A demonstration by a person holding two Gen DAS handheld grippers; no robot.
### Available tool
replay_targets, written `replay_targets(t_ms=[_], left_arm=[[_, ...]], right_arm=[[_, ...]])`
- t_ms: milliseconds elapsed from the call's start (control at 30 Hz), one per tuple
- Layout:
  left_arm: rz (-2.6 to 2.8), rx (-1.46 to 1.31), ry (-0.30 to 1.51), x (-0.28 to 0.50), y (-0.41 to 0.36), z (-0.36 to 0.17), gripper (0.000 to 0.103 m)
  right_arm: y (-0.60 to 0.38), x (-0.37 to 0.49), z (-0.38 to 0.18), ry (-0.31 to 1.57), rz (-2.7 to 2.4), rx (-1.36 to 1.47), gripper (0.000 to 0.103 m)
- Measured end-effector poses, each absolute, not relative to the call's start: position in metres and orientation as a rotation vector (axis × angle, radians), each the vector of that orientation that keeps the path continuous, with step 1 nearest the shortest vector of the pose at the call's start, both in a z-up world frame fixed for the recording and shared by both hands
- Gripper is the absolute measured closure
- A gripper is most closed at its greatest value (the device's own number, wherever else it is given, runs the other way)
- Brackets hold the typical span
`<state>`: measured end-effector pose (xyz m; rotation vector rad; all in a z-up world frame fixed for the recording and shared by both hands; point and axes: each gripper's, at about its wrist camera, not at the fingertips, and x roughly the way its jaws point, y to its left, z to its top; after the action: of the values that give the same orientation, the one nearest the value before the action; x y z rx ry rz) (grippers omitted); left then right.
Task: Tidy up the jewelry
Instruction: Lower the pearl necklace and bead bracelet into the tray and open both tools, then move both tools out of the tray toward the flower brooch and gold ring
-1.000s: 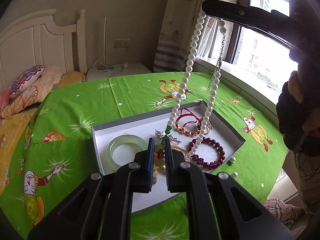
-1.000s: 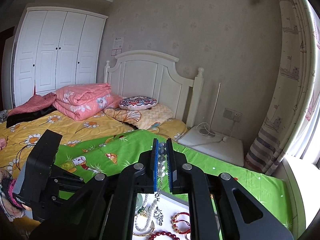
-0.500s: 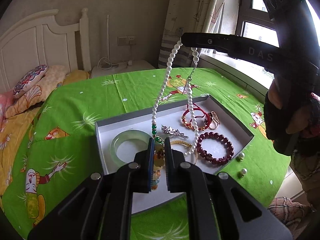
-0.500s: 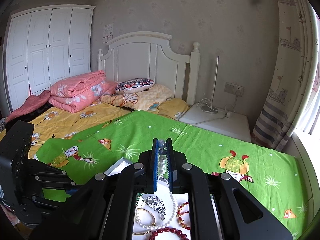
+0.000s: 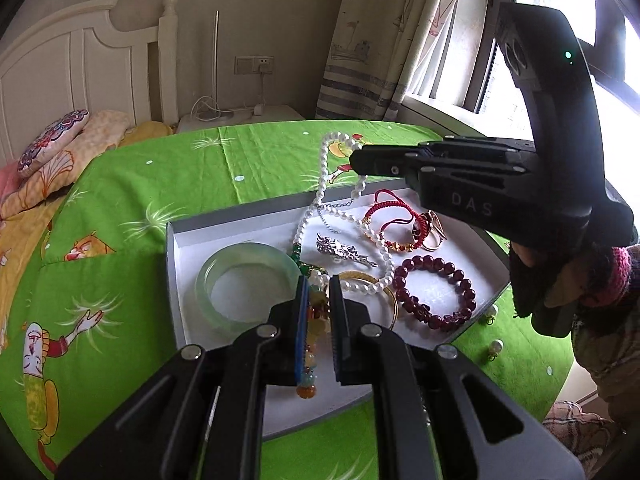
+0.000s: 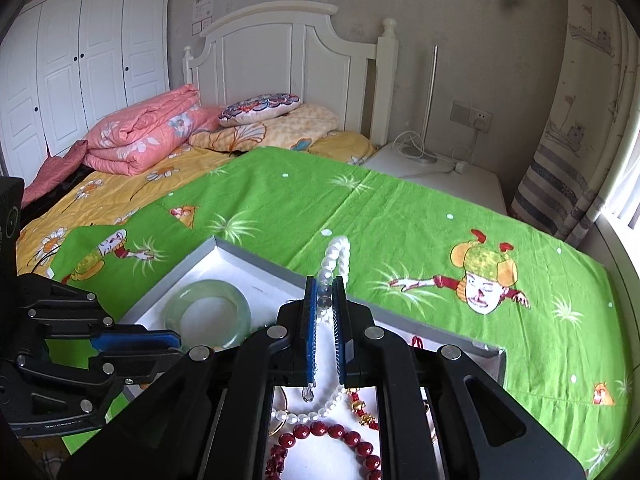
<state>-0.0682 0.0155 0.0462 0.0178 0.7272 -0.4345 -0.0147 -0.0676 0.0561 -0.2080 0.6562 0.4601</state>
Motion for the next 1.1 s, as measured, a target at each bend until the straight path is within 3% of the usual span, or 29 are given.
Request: replay_targets(t_ms=[100,167,200,500,567,733,800,867,900,1100], left_arm=[[-0.435,-0.003,0.742,-0.064,0.015,0.04,0.085],[-0.434,-0.016,0.739,-0.065,0.016,0.039,0.061],[-0.431,-0.019,0.733,-0.066,0.016,0.039,0.057],[-0.415,-0.012,0.718,-0.072,0.019,0.041,0.042],[-0.42,-0.01,0.709,-0.075,0.02,0.042,0.027],[-0.414,0.002,0.668,-0.086,0.019,0.048,0.012],[-0.402,0.005,0.647,-0.09,0.019,0.051,0.008],[-0.392,0.002,0.631,-0.093,0.019,0.053,0.003],[-0.38,-0.001,0.621,-0.095,0.019,0.054,0.002],[-0.246,-0.001,0.573,-0.12,0.024,0.056,0.002]], right_arm=[[-0.07,-0.012,0.047,0.699,0.466,-0.188,0.093],[-0.07,-0.017,0.049,0.702,0.487,-0.181,0.093],[-0.068,-0.019,0.049,0.705,0.5,-0.184,0.093],[-0.06,-0.058,0.041,0.705,0.57,-0.279,0.093],[-0.069,-0.06,0.035,0.735,0.528,-0.261,0.093],[-0.101,-0.072,0.022,0.816,0.511,-0.17,0.092],[-0.117,-0.08,0.023,0.815,0.502,-0.118,0.087],[-0.135,-0.088,0.027,0.8,0.509,-0.052,0.058],[-0.143,-0.094,0.031,0.78,0.51,-0.028,0.052],[-0.176,-0.132,0.053,0.643,0.458,-0.037,0.051]])
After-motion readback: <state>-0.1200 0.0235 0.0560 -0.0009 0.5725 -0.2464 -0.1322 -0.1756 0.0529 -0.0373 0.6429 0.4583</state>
